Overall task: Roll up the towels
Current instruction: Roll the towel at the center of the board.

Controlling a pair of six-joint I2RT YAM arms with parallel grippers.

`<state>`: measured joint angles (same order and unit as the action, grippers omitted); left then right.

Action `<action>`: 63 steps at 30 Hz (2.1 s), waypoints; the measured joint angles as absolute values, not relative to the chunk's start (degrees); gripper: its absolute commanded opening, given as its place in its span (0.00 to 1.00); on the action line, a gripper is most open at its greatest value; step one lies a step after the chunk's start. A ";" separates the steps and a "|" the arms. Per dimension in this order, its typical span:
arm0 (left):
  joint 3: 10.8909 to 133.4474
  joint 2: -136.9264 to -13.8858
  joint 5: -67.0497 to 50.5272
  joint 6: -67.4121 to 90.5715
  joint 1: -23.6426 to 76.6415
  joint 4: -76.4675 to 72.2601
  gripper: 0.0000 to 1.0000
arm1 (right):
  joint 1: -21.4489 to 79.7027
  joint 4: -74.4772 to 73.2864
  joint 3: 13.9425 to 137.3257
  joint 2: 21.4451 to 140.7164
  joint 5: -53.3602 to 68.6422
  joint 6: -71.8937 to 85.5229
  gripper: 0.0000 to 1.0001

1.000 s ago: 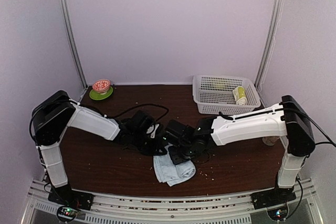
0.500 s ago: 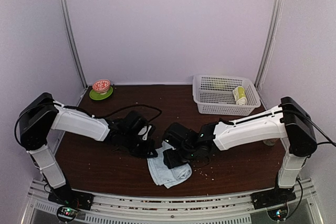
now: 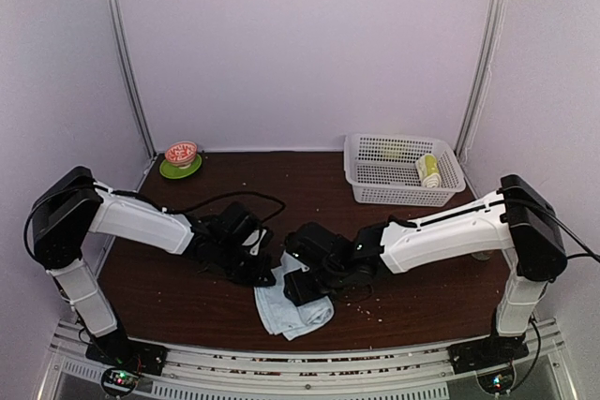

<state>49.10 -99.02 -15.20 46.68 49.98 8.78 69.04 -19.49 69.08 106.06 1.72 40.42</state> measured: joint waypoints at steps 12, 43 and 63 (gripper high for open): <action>49.08 -100.57 -15.99 47.72 49.98 5.23 0.00 | 70.48 -19.97 71.29 106.06 2.55 39.11 0.57; 44.05 -81.47 -12.67 48.12 49.87 10.28 0.00 | 71.40 -8.86 69.32 109.65 6.24 39.11 0.58; 47.59 -95.07 -20.58 49.19 48.07 -1.63 0.00 | 71.09 -9.26 68.23 109.71 6.24 40.62 0.59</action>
